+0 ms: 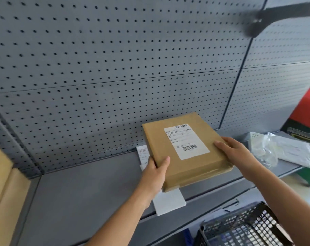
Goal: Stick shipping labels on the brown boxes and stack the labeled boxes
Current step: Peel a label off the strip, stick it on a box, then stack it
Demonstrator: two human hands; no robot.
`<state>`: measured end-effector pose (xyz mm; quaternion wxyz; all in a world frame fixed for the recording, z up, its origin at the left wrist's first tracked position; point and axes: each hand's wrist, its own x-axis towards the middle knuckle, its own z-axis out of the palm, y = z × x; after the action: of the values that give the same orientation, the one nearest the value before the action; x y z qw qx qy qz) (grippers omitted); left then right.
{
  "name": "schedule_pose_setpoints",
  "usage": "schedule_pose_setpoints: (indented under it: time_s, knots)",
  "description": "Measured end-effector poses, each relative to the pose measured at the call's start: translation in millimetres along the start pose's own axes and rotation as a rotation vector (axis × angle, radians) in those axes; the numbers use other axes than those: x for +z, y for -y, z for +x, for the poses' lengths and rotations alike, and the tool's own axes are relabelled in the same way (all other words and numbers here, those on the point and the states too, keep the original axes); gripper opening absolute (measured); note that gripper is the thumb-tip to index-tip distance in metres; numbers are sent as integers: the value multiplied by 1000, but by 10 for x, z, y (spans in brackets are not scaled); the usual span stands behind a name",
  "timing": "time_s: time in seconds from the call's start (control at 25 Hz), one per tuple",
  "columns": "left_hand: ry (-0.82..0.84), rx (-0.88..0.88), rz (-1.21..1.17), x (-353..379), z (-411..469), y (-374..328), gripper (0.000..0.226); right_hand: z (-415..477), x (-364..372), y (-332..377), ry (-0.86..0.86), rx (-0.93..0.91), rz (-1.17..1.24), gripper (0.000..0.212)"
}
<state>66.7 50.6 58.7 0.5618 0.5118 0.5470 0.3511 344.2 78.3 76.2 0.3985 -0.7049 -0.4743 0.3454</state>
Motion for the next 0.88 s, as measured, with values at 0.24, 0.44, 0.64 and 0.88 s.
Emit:
schedule_pose_setpoints:
  time_s: [0.24, 0.44, 0.64, 0.88]
  knots:
    - [84, 19, 60, 647, 399, -14, 49, 367, -559, -328, -29, 25, 16, 33]
    - [77, 39, 139, 1085, 683, -47, 52, 675, -813, -634, -55, 114, 16, 44]
    - [62, -51, 186, 1330, 864, 119, 54, 851, -875, -819, 8, 186, 48, 41]
    - [67, -46, 222, 1318, 934, 303, 76, 888, -869, -802, 61, 189, -44, 35]
